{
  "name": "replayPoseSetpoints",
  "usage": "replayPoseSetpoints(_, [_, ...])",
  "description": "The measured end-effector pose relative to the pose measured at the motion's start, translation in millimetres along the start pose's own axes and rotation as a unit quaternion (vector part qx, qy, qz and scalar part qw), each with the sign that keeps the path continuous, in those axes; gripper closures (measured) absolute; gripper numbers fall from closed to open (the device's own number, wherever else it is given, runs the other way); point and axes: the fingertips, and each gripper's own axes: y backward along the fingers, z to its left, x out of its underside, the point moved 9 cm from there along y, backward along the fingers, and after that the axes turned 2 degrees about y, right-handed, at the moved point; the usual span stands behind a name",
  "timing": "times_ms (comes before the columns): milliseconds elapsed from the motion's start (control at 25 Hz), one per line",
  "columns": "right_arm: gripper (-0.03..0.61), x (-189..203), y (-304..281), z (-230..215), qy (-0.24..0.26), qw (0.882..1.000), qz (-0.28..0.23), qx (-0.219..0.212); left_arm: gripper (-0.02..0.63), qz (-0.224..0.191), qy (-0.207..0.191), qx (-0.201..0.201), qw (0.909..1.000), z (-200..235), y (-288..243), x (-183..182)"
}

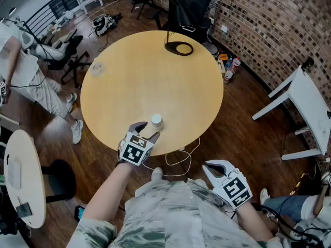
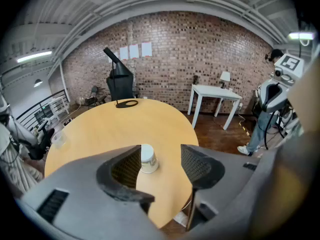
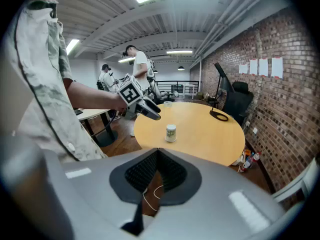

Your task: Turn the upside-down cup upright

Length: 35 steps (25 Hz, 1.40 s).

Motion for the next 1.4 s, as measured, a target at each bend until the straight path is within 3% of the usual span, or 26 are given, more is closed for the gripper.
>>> replayPoseSetpoints(200, [0.575, -12, -22, -1, -0.036, 0.999, 0.000, 0.021, 0.316, 0.087, -0.085, 0.021, 0.9924, 33, -59, -13])
replayPoseSetpoints(440, [0.575, -20, -43, 2, -0.059, 0.997, 0.004, 0.050, 0.298, 0.182, -0.175, 0.063, 0.9655, 43, -122, 0])
replayPoseSetpoints(600, [0.575, -17, -47, 6, -0.082, 0.994, 0.013, 0.074, 0.298, 0.217, -0.213, 0.082, 0.9491, 40, -146, 8])
replayPoseSetpoints(760, [0.575, -16, -50, 4, -0.092, 0.992, 0.013, 0.081, 0.313, 0.223, -0.218, 0.083, 0.9463, 44, -154, 13])
replayPoseSetpoints(920, [0.575, -19, -56, 4, -0.098, 0.992, 0.019, 0.081, 0.325, 0.198, -0.199, 0.092, 0.9555, 48, -151, 11])
replayPoseSetpoints(1080, [0.575, -26, -62, 11, -0.092, 0.993, 0.020, 0.071, 0.328, 0.115, -0.113, 0.119, 0.9797, 57, -136, 12])
replayPoseSetpoints(1160, [0.575, -30, -66, 11, -0.084, 0.994, 0.021, 0.064, 0.328, 0.070, -0.070, 0.123, 0.9875, 64, -131, 16])
replayPoseSetpoints(1280, [0.575, -35, -71, 11, -0.073, 0.995, 0.029, 0.053, 0.330, 0.016, -0.018, 0.120, 0.9925, 75, -128, 31])
replayPoseSetpoints(1400, [0.575, -41, -75, 13, -0.065, 0.996, 0.033, 0.048, 0.330, -0.027, 0.011, 0.133, 0.9907, 80, -125, 48])
